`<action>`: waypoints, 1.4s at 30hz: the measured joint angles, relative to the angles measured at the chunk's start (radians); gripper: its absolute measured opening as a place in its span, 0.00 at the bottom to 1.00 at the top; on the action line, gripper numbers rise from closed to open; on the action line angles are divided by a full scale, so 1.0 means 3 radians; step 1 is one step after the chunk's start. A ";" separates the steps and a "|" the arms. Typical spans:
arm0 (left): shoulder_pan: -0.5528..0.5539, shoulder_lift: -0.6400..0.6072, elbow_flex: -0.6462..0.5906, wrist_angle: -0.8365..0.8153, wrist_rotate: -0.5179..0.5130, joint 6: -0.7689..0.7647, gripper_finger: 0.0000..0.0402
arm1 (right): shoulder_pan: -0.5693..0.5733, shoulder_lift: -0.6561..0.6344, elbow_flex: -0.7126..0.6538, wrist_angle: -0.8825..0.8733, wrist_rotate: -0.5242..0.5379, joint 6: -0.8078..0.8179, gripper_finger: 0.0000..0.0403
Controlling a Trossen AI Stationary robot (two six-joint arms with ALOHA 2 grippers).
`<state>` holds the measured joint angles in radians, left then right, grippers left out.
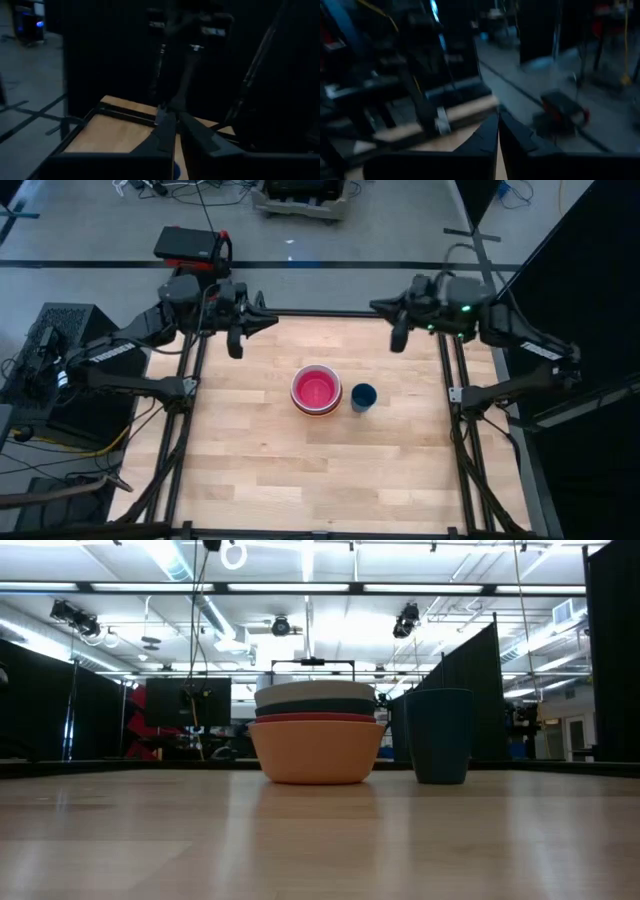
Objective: Nest bowls inside each other
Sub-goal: Return to Home Position
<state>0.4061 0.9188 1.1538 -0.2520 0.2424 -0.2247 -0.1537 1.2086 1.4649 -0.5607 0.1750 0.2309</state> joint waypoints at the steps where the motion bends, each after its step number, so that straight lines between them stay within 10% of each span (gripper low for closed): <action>1: 0.0000 -0.0017 0.0000 0.0022 0.0023 0.0013 0.15 | -0.0012 -0.0038 -0.0015 0.0072 -0.0027 -0.0013 0.08; 17: 0.0000 -0.0639 -0.0162 0.0105 -0.0078 -0.0007 0.00 | -0.0111 -0.0791 -0.1054 0.1796 -0.0359 0.0255 0.00; 42: -0.0168 -0.1414 -0.2263 0.1401 -0.0467 -0.0660 0.00 | -0.0049 -0.2011 -0.3129 0.3055 -0.0215 0.0967 0.00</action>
<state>0.3558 0.4946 0.4748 0.1685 0.1023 -0.4226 -0.1684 0.6052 0.5261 0.3558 0.1106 0.5209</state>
